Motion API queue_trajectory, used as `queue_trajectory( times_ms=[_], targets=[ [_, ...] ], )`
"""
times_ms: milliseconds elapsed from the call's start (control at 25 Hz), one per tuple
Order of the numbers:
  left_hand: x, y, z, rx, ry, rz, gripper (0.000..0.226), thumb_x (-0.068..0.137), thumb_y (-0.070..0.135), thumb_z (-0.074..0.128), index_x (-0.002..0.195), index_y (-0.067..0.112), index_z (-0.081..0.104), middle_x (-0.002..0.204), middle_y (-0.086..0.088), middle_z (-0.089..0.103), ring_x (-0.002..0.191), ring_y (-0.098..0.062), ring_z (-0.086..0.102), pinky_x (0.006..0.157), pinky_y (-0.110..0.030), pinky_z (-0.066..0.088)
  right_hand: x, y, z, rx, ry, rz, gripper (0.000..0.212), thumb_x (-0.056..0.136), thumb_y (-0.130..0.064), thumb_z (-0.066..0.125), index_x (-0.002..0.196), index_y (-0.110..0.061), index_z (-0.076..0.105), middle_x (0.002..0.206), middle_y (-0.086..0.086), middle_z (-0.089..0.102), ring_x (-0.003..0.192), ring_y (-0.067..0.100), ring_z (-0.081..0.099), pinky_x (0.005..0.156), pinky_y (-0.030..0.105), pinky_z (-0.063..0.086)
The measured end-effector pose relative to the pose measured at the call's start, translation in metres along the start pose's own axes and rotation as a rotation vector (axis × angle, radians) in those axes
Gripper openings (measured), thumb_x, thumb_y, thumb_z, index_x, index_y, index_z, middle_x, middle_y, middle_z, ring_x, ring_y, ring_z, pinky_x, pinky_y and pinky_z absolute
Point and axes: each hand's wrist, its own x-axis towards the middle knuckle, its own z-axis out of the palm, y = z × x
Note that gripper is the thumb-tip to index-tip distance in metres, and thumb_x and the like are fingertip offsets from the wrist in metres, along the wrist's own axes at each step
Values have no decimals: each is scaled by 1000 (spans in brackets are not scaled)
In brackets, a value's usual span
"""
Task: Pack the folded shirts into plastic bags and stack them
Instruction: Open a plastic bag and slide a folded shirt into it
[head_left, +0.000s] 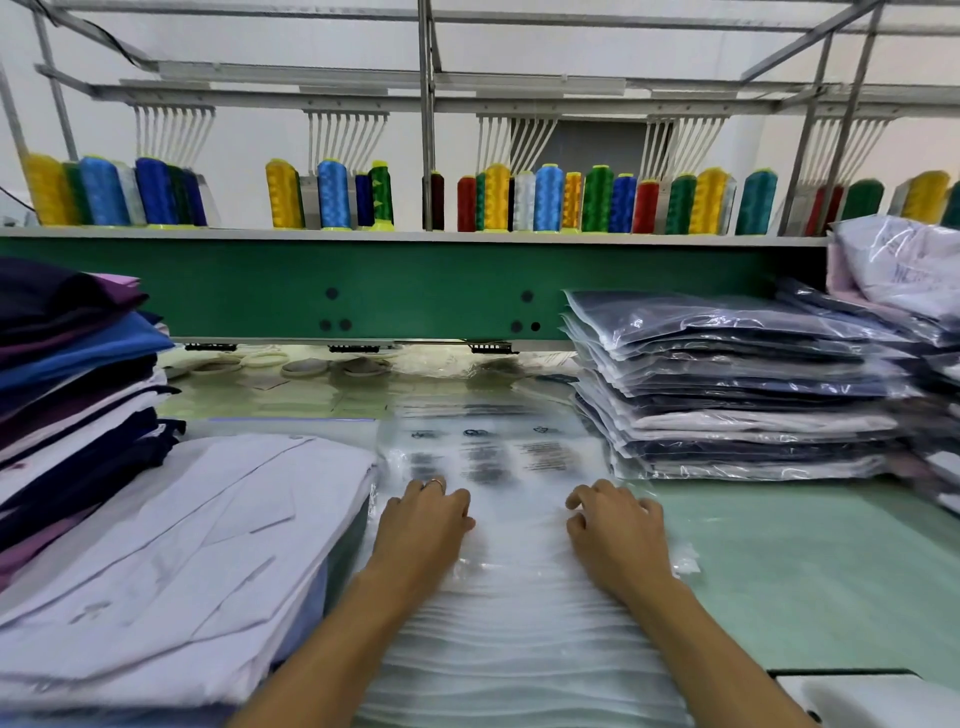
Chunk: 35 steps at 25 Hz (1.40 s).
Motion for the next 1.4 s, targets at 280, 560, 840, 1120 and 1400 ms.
queue_trajectory(
  times_ms=[280, 560, 840, 1120, 1400],
  targets=[
    [15, -4, -1, -134, -71, 130, 13, 108, 27, 40, 102, 17, 45, 101, -1, 58, 92, -29, 58, 75, -42, 50, 2, 4, -5, 177, 170, 21, 23, 99, -20, 56, 109, -39, 66, 102, -18, 58, 108, 8, 54, 94, 34, 32],
    [20, 12, -1, -340, 170, 143, 12, 100, 35, 53, 97, 28, 62, 93, 13, 65, 89, -14, 60, 68, -33, 48, 5, 1, -5, 562, 354, -195, 32, 83, 10, 67, 94, -20, 70, 91, -10, 65, 88, 13, 58, 81, 33, 50],
    [25, 24, 1, -386, 148, 139, 15, 94, 38, 56, 102, 26, 51, 103, 10, 62, 94, -18, 60, 77, -35, 52, 11, 9, -4, 757, 469, -28, 36, 86, 9, 67, 96, -26, 64, 88, -10, 65, 80, 12, 59, 73, 32, 52],
    [43, 96, -13, -468, 341, 329, 24, 99, 42, 57, 119, 30, 59, 114, 11, 70, 104, -12, 64, 80, -35, 56, 6, 7, -12, 694, 528, -113, 42, 81, 15, 67, 100, -22, 62, 93, -4, 65, 84, 9, 62, 74, 32, 55],
    [48, 103, -2, -306, 356, 320, 12, 105, 30, 48, 109, 21, 55, 94, 2, 70, 83, -26, 65, 57, -38, 50, 6, 6, -10, 631, 470, -63, 43, 79, 15, 68, 95, -25, 68, 88, -12, 62, 76, 5, 65, 68, 34, 54]
  ],
)
